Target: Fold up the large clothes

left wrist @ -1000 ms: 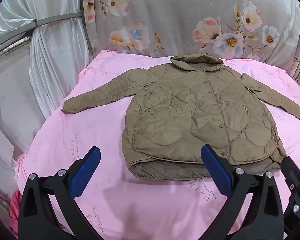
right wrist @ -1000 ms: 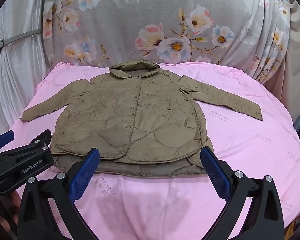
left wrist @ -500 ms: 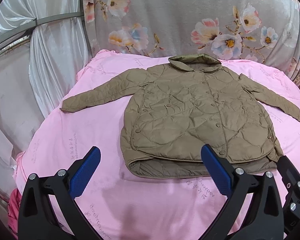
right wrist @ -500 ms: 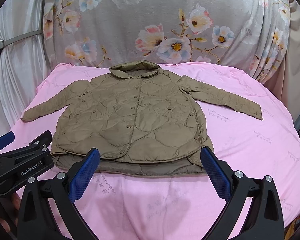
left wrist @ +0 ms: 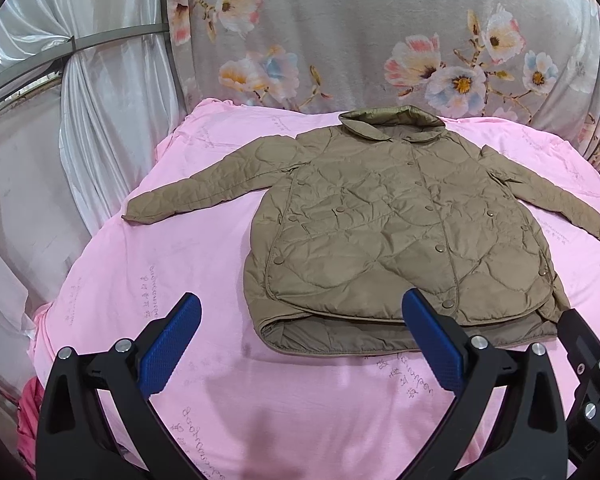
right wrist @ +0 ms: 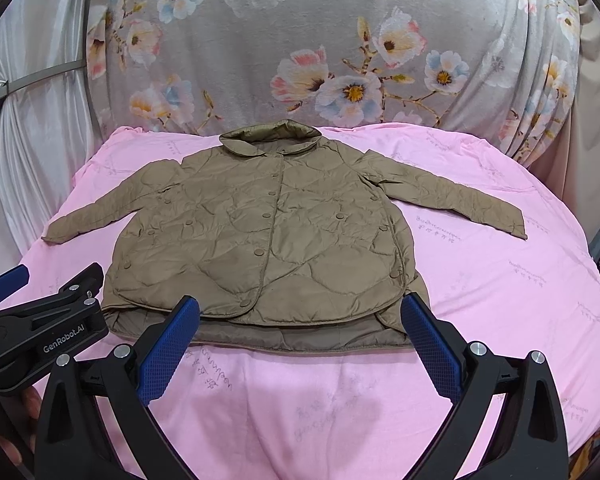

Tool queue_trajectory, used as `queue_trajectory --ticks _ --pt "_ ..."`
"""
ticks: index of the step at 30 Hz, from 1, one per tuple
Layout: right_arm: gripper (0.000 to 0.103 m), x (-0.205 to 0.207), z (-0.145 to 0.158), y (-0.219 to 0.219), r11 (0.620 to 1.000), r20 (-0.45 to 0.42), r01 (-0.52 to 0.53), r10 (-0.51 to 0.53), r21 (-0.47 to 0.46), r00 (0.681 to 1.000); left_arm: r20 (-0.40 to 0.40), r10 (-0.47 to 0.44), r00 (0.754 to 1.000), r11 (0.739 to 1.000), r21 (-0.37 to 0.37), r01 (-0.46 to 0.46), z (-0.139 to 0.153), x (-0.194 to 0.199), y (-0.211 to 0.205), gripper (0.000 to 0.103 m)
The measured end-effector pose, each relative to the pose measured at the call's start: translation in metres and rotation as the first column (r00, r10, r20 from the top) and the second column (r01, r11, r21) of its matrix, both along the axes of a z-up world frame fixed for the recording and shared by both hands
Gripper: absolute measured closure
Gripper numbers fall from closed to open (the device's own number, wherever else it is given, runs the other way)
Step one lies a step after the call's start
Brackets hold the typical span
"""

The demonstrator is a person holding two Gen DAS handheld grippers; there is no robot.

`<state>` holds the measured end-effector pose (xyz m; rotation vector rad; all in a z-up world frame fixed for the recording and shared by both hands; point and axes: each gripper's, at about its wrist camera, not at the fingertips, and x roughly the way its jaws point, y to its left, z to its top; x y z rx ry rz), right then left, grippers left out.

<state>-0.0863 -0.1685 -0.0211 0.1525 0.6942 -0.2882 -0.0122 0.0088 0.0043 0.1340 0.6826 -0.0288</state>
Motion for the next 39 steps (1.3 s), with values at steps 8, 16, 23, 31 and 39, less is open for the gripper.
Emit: queue_trajectory --ticks 8,16,23,31,39 --pt "0.005 0.0001 -0.0001 0.0002 1.0 0.001 0.001 -0.001 0.0 1.0 -0.001 0.0 1.0 1.0 -0.001 0.0 -0.0009 -0.0005 0.0007 0.005" --pt "0.005 -0.0004 -0.0049 0.004 1.0 -0.003 -0.003 0.003 -0.002 1.0 0.0 0.001 1.0 1.0 -0.001 -0.001 -0.0006 -0.0006 0.0011 0.005" --pt "0.005 -0.0008 -0.0043 0.0045 1.0 0.001 0.001 -0.001 -0.002 1.0 -0.002 0.001 1.0 1.0 -0.001 -0.001 -0.0007 -0.0004 0.0009 0.005" --pt "0.005 -0.0004 -0.0034 0.0042 1.0 0.002 0.001 -0.001 -0.003 1.0 -0.003 0.0 1.0 1.0 -0.002 0.0 -0.0007 -0.0003 0.0009 0.005" --pt "0.005 0.0002 -0.002 0.0052 1.0 0.001 -0.001 0.001 -0.006 1.0 -0.002 0.0 1.0 1.0 -0.001 0.0 -0.0011 -0.0003 0.0011 0.005"
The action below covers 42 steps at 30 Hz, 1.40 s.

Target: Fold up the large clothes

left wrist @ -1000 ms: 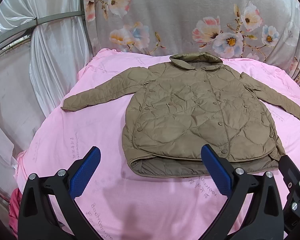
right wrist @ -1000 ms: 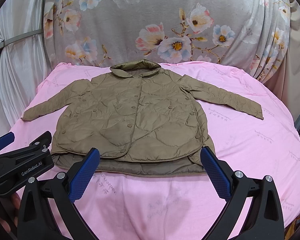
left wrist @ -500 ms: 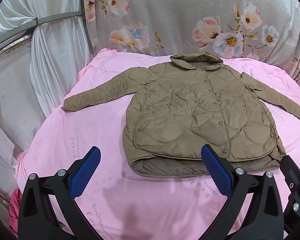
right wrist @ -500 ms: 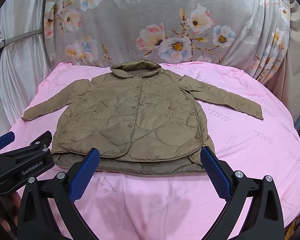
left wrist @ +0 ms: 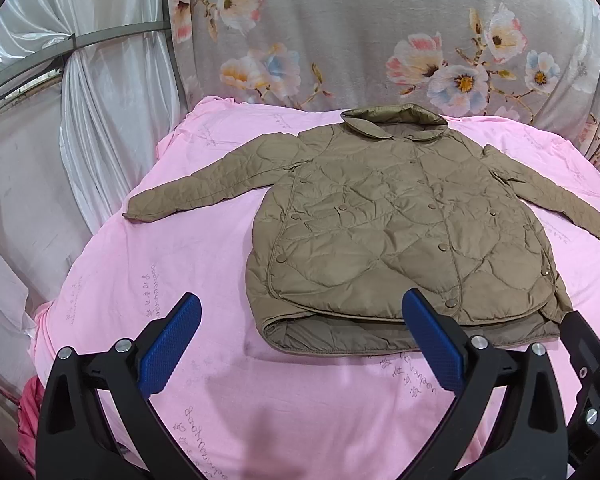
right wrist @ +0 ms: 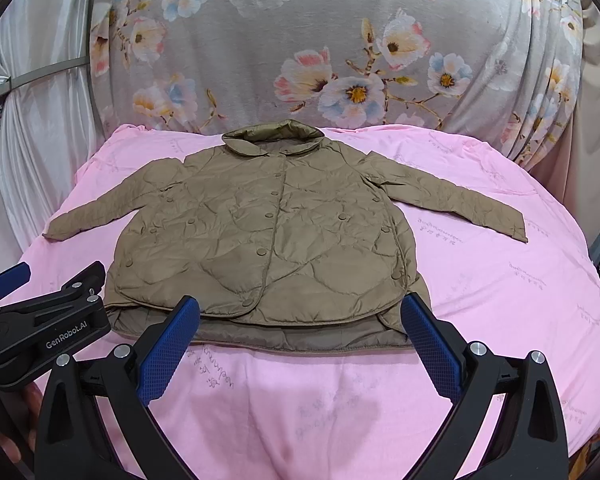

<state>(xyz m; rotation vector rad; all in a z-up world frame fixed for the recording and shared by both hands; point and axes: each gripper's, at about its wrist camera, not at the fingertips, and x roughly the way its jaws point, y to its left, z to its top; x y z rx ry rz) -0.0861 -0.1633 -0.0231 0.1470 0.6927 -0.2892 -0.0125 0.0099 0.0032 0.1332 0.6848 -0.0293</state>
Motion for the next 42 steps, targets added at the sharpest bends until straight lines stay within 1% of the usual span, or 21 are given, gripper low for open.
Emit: queue_trajectory --ticks 18,20,24,27,30,33,35,37,40,42 --pt "0.005 0.009 -0.004 -0.004 1.0 -0.016 -0.002 0.003 0.01 1.0 -0.018 0.005 1.0 1.0 0.007 -0.005 -0.006 0.009 0.004 0.005" --pt "0.005 0.011 -0.006 -0.008 1.0 -0.019 -0.004 0.005 0.023 1.0 -0.016 0.003 1.0 1.0 0.007 -0.003 -0.006 0.01 0.004 0.005" --pt "0.005 0.017 -0.015 -0.031 0.996 -0.029 0.004 -0.001 0.09 1.0 -0.023 -0.014 1.0 1.0 -0.004 0.014 -0.01 0.019 0.004 0.005" --pt "0.005 0.022 -0.022 -0.061 0.989 -0.031 0.033 -0.029 0.142 0.999 -0.024 -0.008 1.0 1.0 -0.016 0.007 -0.012 0.028 0.005 0.005" --pt "0.005 0.029 -0.026 -0.097 0.985 -0.032 0.074 -0.07 0.156 0.997 -0.036 0.001 0.999 0.999 -0.034 -0.002 -0.016 0.041 0.008 0.005" --pt "0.005 0.037 -0.03 -0.14 0.977 -0.023 0.138 -0.137 0.161 0.99 -0.048 0.014 0.999 0.999 -0.031 -0.016 -0.02 0.056 0.009 0.005" --pt "0.005 0.044 -0.035 -0.173 0.964 -0.02 0.194 -0.194 0.183 0.981 -0.058 0.019 0.998 1.0 -0.024 -0.021 -0.022 0.066 0.01 0.005" --pt "0.005 0.05 -0.042 -0.215 0.938 -0.004 0.256 -0.263 0.235 0.965 -0.076 0.021 0.997 0.999 -0.027 -0.023 -0.026 0.078 0.011 0.005" --pt "0.005 0.058 -0.055 -0.271 0.887 -0.008 0.366 -0.379 0.282 0.925 -0.084 0.039 0.996 0.999 -0.026 -0.041 -0.03 0.097 0.014 0.005" --pt "0.005 0.061 -0.067 -0.312 0.843 -0.013 0.416 -0.439 0.34 0.899 -0.082 0.052 0.995 0.998 -0.015 -0.054 -0.033 0.109 0.017 0.005"
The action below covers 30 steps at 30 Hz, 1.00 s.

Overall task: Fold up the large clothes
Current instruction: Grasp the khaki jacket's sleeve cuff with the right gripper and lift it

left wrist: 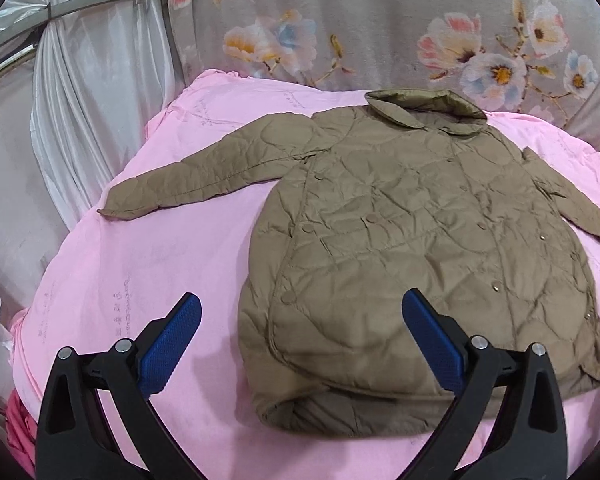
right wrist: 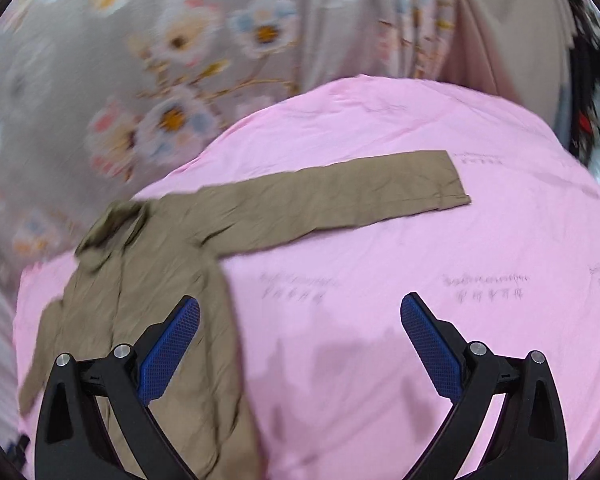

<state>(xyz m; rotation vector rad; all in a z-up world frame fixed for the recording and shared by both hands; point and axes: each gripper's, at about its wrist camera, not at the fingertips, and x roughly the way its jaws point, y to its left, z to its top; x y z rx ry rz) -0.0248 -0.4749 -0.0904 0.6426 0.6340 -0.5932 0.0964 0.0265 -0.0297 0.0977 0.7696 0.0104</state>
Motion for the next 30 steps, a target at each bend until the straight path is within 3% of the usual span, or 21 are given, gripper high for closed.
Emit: queue_trajectory --ticks 7,10,15,18,20,21,22,23,27,30 --pt "0.013 0.001 -0.048 -0.118 0.947 0.049 0.249 -0.264 0.202 0.963 0.006 0.061 0.998 0.998 0.027 -0.061 -0.008 0.043 0.012 0.005" --pt "0.015 0.005 -0.068 -0.151 0.913 0.041 0.316 -0.337 0.258 0.941 0.001 0.079 0.997 0.996 0.04 -0.079 -0.013 0.056 0.014 0.005" --pt "0.019 0.018 -0.089 -0.177 0.89 0.007 0.357 -0.374 0.284 0.927 -0.011 0.094 0.995 0.994 0.053 -0.094 -0.023 0.071 0.016 0.005" --pt "0.04 0.027 -0.103 -0.186 0.873 0.011 0.358 -0.382 0.331 0.924 -0.021 0.099 0.995 0.994 0.049 -0.098 -0.028 0.078 0.016 0.005" --pt "0.071 0.031 -0.109 -0.192 0.858 0.001 0.384 -0.408 0.341 0.913 -0.026 0.101 0.995 0.994 0.043 -0.099 -0.031 0.081 0.017 0.005" --pt "0.08 0.034 -0.11 -0.195 0.858 -0.007 0.393 -0.414 0.33 0.91 -0.028 0.103 0.994 0.994 0.044 -0.102 -0.032 0.083 0.017 0.005" --pt "0.091 0.035 -0.109 -0.197 0.861 -0.011 0.393 -0.411 0.323 0.911 -0.029 0.105 0.994 0.993 0.047 -0.104 -0.033 0.085 0.018 0.005" --pt "0.095 0.038 -0.107 -0.2 0.864 -0.006 0.391 -0.41 0.317 0.912 -0.03 0.106 0.994 0.993 0.049 -0.105 -0.033 0.085 0.018 0.005" --pt "0.098 0.05 -0.059 -0.191 0.912 0.141 0.328 -0.369 0.248 0.919 -0.027 0.115 0.993 0.992 0.062 -0.113 -0.035 0.088 0.022 0.005" --pt "0.098 0.077 0.004 -0.16 0.971 0.26 0.204 -0.231 0.126 0.938 -0.031 0.126 0.992 0.991 0.052 -0.125 -0.036 0.091 0.027 0.005"
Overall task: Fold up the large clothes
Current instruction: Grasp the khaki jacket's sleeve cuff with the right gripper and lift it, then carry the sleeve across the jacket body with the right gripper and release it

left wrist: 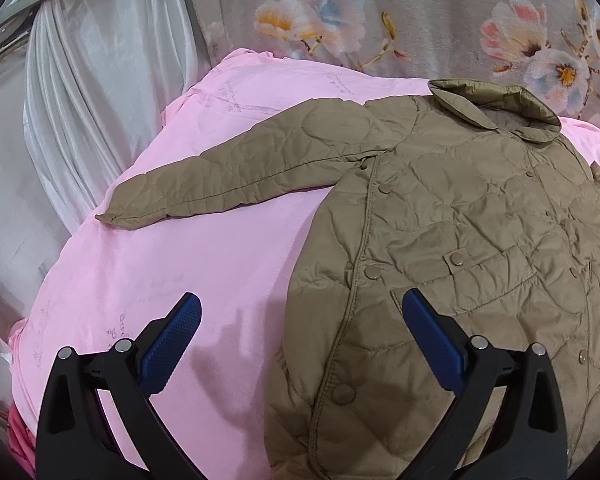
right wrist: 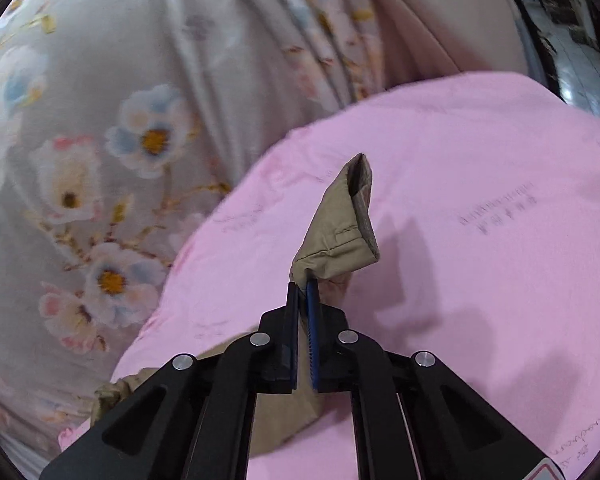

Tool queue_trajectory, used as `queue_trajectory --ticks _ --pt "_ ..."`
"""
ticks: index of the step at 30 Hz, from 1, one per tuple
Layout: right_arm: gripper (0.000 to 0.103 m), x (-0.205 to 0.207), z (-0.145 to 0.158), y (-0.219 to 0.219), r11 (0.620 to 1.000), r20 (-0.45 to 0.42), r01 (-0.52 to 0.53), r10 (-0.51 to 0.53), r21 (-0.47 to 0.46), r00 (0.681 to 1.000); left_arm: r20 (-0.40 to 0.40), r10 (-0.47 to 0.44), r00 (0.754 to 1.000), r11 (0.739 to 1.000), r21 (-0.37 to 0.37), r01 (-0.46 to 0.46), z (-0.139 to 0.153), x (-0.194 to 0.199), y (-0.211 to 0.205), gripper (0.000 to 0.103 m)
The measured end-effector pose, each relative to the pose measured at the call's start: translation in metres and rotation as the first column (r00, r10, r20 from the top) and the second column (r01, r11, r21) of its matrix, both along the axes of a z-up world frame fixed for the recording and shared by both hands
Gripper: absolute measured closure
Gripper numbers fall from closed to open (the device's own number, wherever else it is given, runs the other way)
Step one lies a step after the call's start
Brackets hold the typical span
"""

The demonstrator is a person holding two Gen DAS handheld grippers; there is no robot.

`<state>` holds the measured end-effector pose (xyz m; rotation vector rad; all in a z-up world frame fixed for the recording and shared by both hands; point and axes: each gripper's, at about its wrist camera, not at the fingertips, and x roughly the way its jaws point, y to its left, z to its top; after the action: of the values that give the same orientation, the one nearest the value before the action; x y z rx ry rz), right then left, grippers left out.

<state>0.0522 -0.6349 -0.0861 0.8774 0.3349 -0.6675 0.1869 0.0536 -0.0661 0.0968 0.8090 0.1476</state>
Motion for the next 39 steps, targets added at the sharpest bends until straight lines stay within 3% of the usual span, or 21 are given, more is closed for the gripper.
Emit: queue_trajectory --ticks 3,6,9,14,19,23,28,31,33,34,35,38,39 --pt "0.098 0.024 0.047 0.034 0.99 0.058 -0.107 0.113 -0.093 0.992 0.003 0.0 1.0 1.0 -0.015 0.001 0.001 -0.002 0.003 0.005" --pt "0.098 0.052 0.091 0.084 0.951 0.065 -0.243 0.26 -0.189 0.964 0.015 -0.007 1.0 1.0 -0.004 0.007 0.003 -0.005 0.002 0.005" --pt "0.098 0.089 0.128 0.149 0.877 0.054 -0.394 0.423 -0.276 0.904 0.008 0.0 1.0 1.0 -0.018 0.0 0.004 -0.007 0.006 0.005" --pt "0.098 0.137 0.159 0.258 0.716 0.014 -0.598 0.645 -0.36 0.764 0.004 0.012 1.0 1.0 -0.024 -0.012 0.003 -0.012 0.013 0.005" --pt "0.099 0.167 0.149 0.344 0.581 -0.055 -0.719 0.762 -0.381 0.645 -0.011 0.025 1.0 0.999 -0.031 -0.025 -0.002 -0.017 0.022 0.005" --pt "0.098 0.191 0.122 0.391 0.501 -0.091 -0.799 0.826 -0.332 0.556 -0.023 0.032 0.999 0.999 -0.037 -0.033 -0.006 -0.018 0.029 0.005" --pt "0.095 0.216 0.081 0.443 0.428 -0.158 -0.86 0.863 -0.279 0.481 -0.035 0.039 0.999 0.997 -0.067 -0.041 -0.008 -0.017 0.036 0.005" --pt "0.091 0.223 0.056 0.461 0.397 -0.14 -0.893 0.892 -0.212 0.43 -0.038 0.029 0.999 0.996 -0.089 -0.032 -0.008 -0.015 0.039 0.005" --pt "0.082 0.219 0.05 0.466 0.387 -0.111 -0.901 0.904 -0.193 0.412 -0.035 0.018 0.999 0.995 -0.1 -0.021 -0.007 -0.013 0.037 0.005" --pt "0.071 0.215 0.05 0.465 0.391 -0.096 -0.899 0.905 -0.199 0.415 -0.033 0.011 0.999 0.993 -0.113 -0.014 -0.006 -0.011 0.037 0.005" --pt "0.064 0.209 0.052 0.46 0.407 -0.079 -0.889 0.899 -0.211 0.43 -0.031 0.006 0.999 0.992 -0.127 -0.01 -0.004 -0.009 0.037 0.005" --pt "0.059 0.195 0.057 0.439 0.467 -0.038 -0.857 0.873 -0.218 0.486 -0.027 -0.029 0.999 0.976 -0.218 0.022 0.003 0.003 0.035 0.005" --pt "0.057 0.187 0.054 0.421 0.507 -0.01 -0.839 0.855 -0.199 0.519 -0.027 -0.046 0.999 0.966 -0.256 0.038 0.006 0.007 0.033 0.005"
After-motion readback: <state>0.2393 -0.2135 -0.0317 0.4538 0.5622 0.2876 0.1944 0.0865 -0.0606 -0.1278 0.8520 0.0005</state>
